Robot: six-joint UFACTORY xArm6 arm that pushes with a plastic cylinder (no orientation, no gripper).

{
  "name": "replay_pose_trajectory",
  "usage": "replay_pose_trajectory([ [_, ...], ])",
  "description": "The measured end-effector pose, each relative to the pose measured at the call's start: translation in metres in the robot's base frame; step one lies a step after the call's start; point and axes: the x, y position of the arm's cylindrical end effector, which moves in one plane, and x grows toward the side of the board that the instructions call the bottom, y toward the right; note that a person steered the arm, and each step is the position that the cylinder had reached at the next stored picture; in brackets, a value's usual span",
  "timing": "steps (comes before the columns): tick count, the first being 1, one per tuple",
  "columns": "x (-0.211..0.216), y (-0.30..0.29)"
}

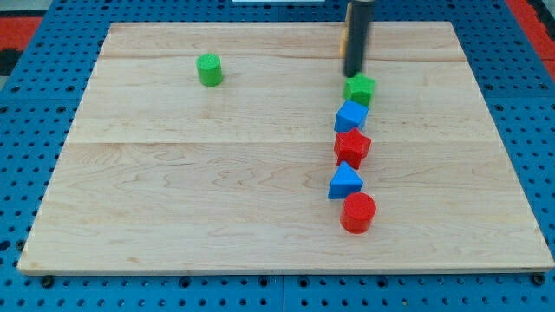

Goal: Move green star to the bottom of green circle

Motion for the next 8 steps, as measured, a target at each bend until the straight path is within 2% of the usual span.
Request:
replay_pose_trajectory([
  [1, 0.007, 0.049],
  [2, 0.033, 0.042],
  [3, 0.034, -0.016],
  [4, 0.018, -0.101],
  [5, 0.016, -0.127],
  [7, 0.049, 0.057],
  [8, 0.071, 0.016],
])
